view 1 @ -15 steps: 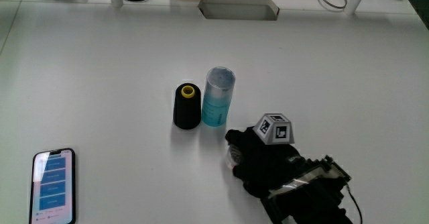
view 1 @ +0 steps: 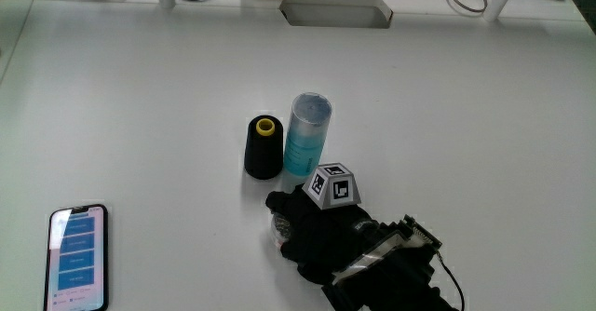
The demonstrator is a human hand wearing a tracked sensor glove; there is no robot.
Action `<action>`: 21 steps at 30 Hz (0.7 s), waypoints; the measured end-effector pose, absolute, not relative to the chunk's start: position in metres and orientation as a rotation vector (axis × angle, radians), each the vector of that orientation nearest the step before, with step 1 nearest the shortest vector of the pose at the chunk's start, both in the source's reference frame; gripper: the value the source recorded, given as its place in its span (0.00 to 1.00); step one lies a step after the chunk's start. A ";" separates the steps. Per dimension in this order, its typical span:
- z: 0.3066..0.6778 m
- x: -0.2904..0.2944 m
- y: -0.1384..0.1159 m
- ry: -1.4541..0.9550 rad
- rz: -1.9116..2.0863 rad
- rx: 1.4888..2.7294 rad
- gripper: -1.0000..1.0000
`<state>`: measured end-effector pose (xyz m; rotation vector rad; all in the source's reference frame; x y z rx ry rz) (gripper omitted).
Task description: Place paper clip
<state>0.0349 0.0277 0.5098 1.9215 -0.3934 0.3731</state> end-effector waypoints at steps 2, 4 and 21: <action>0.512 0.032 0.029 -0.400 0.360 1.920 0.50; 0.511 0.030 0.029 -0.401 0.380 1.913 0.50; 0.518 0.022 0.037 -0.400 0.325 1.926 0.50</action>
